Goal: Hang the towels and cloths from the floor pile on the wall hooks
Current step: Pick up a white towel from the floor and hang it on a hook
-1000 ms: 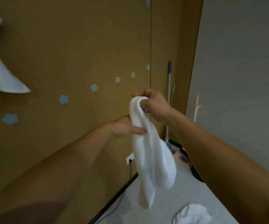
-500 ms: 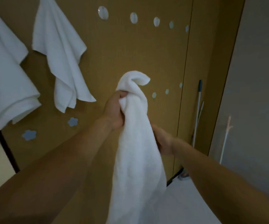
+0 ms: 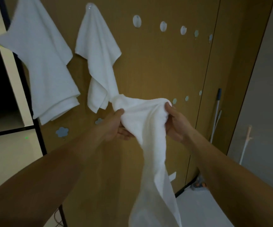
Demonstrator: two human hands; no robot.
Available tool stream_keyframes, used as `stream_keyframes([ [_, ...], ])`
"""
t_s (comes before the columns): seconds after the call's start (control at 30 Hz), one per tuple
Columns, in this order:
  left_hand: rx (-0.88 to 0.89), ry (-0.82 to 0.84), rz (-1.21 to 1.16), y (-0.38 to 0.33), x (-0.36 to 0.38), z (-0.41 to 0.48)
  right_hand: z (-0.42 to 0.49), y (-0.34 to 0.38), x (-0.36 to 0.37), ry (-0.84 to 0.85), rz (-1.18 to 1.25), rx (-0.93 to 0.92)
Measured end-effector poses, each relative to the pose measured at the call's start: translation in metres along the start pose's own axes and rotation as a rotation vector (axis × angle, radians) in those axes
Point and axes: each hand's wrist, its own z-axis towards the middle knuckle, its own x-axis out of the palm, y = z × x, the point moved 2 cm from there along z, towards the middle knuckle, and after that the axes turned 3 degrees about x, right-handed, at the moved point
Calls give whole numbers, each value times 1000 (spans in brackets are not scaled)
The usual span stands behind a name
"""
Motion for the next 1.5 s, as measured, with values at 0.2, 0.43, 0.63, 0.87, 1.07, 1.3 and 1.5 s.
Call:
stream_keyframes([
  [0.2, 307, -400, 407, -22, -7, 14, 9, -8, -35, -199, -905, -36],
  [0.43, 236, -317, 163, -31, 23, 29, 18, 4, -96, 9, -1326, 345],
  [0.63, 268, -410, 475, -34, 42, 40, 19, 7, -126, 315, -825, 635],
  [0.87, 65, -359, 157, -53, 52, 32, 42, 28, -104, 160, -316, 258],
  [1.07, 170, -120, -160, -56, 84, 26, 43, 11, -41, 290, -38, 231],
  [1.3, 232, 40, -27, -33, 81, 17, 46, 25, -35, -18, 60, 52],
  [1.5, 107, 253, -20, -4, 90, 14, 43, 35, -19, 147, 5, 63],
])
